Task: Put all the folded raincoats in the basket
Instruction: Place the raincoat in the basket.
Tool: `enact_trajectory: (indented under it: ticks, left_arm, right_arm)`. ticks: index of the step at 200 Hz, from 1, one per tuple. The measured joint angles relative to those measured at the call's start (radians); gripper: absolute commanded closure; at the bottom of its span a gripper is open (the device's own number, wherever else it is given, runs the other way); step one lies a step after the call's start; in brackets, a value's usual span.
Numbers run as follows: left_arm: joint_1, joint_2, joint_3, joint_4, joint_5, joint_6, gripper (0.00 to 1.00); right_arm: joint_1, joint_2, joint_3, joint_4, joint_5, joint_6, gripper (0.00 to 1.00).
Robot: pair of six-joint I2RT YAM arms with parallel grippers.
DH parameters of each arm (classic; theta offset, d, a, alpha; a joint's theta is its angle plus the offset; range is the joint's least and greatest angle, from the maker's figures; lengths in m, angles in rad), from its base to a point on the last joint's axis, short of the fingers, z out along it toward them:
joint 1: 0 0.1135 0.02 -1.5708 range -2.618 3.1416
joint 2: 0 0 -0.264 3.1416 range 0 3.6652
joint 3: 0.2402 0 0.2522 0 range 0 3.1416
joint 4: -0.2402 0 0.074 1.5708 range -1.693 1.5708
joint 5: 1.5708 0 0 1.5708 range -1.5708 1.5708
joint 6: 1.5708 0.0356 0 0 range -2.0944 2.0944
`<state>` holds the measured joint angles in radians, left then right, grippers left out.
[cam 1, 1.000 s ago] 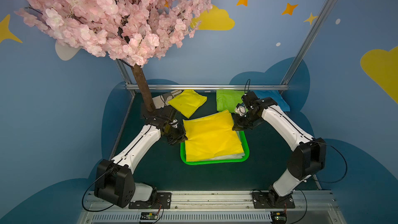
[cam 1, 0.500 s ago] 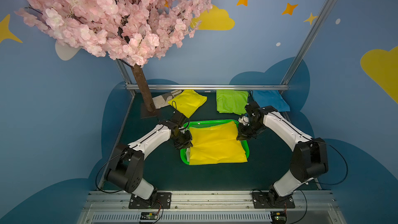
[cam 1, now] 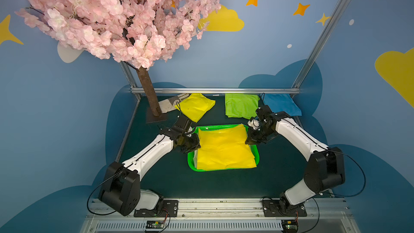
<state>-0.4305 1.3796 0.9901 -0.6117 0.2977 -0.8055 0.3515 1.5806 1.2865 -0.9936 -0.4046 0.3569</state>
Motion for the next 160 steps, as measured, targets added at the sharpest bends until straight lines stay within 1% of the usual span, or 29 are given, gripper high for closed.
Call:
enact_trajectory:
  ticks: [31, 79, 110, 117, 124, 127, 138, 139, 145, 151, 160]
  left_arm:
    - [-0.002, -0.006, 0.0, 0.012, -0.019, 0.015, 0.98]
    - [-0.003, 0.067, -0.026, 0.065, -0.068, 0.04, 0.98]
    - [-0.005, 0.072, -0.056, 0.093, -0.085, 0.042, 0.98]
    - [-0.005, 0.072, -0.058, 0.097, -0.087, 0.042, 0.94]
    - [-0.005, 0.072, -0.058, 0.098, -0.088, 0.043, 0.85]
    - [-0.005, 0.072, -0.058, 0.099, -0.088, 0.043, 0.81]
    - [-0.005, 0.072, -0.058, 0.101, -0.089, 0.043, 0.66]
    - [-0.005, 0.072, -0.058, 0.102, -0.09, 0.05, 0.65]
    - [-0.005, 0.071, -0.058, 0.102, -0.089, 0.047, 0.57]
    - [-0.005, 0.071, -0.058, 0.101, -0.091, 0.042, 0.52]
    - [-0.005, 0.068, -0.055, 0.1, -0.088, 0.052, 0.48]
  right_arm:
    - [0.0, -0.008, 0.0, 0.006, 0.005, -0.001, 1.0]
    - [0.0, 0.024, -0.019, 0.066, 0.034, -0.005, 1.0]
    - [0.003, 0.042, -0.048, 0.095, 0.041, -0.006, 1.0]
    - [0.004, 0.044, -0.052, 0.1, 0.043, -0.006, 1.0]
    - [0.005, 0.044, -0.056, 0.105, 0.044, -0.006, 1.0]
    - [0.005, 0.044, -0.057, 0.106, 0.045, -0.006, 0.95]
    - [0.005, 0.044, -0.058, 0.108, 0.047, -0.004, 0.71]
    - [0.005, 0.044, -0.058, 0.108, 0.047, -0.002, 0.71]
    - [0.005, 0.044, -0.058, 0.11, 0.049, -0.008, 0.6]
    - [0.005, 0.044, -0.058, 0.111, 0.05, -0.004, 0.53]
    - [0.005, 0.042, -0.058, 0.111, 0.055, -0.003, 0.46]
